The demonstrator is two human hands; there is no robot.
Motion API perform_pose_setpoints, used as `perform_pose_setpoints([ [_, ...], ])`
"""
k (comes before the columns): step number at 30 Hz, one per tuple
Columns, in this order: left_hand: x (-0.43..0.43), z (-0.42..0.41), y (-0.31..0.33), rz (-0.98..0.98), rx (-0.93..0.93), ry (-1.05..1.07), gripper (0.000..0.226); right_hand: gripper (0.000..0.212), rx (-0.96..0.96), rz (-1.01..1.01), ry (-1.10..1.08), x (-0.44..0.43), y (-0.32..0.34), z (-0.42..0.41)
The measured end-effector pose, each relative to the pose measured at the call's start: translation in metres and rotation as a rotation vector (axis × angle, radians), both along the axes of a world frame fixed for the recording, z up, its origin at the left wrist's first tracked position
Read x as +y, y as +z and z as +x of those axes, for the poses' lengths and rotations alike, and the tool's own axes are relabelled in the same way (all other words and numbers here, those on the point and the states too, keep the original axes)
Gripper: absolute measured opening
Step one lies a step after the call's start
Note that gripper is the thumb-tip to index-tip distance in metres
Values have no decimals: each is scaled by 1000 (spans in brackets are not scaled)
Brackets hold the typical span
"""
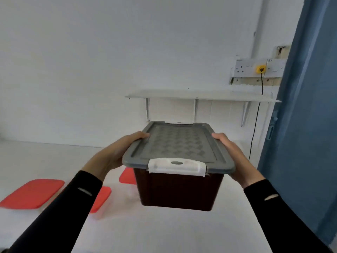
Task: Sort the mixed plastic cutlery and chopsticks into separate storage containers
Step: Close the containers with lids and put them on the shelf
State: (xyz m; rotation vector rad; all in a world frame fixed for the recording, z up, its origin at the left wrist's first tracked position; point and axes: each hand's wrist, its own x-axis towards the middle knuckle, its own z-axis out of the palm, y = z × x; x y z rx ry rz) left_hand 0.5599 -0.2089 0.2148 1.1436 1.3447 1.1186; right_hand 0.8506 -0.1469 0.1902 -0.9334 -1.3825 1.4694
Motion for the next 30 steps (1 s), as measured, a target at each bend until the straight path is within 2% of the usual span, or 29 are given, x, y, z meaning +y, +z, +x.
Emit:
perform_pose_setpoints([
  [4,20,-34,72,280,-93,49,44,32,161,193,53,25,66,-42],
  [7,44,-70,120,408,-141,-5,49,53,171,291,127,52,122,-78],
  [10,78,-102,153,423,-188,-21,42,77,172,316,119,82,162,-105],
  [12,108,-122,169,405,-154,7,31,66,154,325,77,103,180,-122],
  [14,136,-133,176,382,-182,9,22,42,150,311,26,125,187,-139],
  [17,179,-145,179,364,-289,17,35,27,203,298,-31,163,190,-164],
  [22,249,-169,174,353,-361,64,38,35,302,226,-91,208,186,-195],
  [25,279,-174,164,337,-365,63,40,32,337,218,-109,225,177,-207],
  [30,317,-184,150,320,-404,7,37,29,265,242,-129,249,167,-209],
])
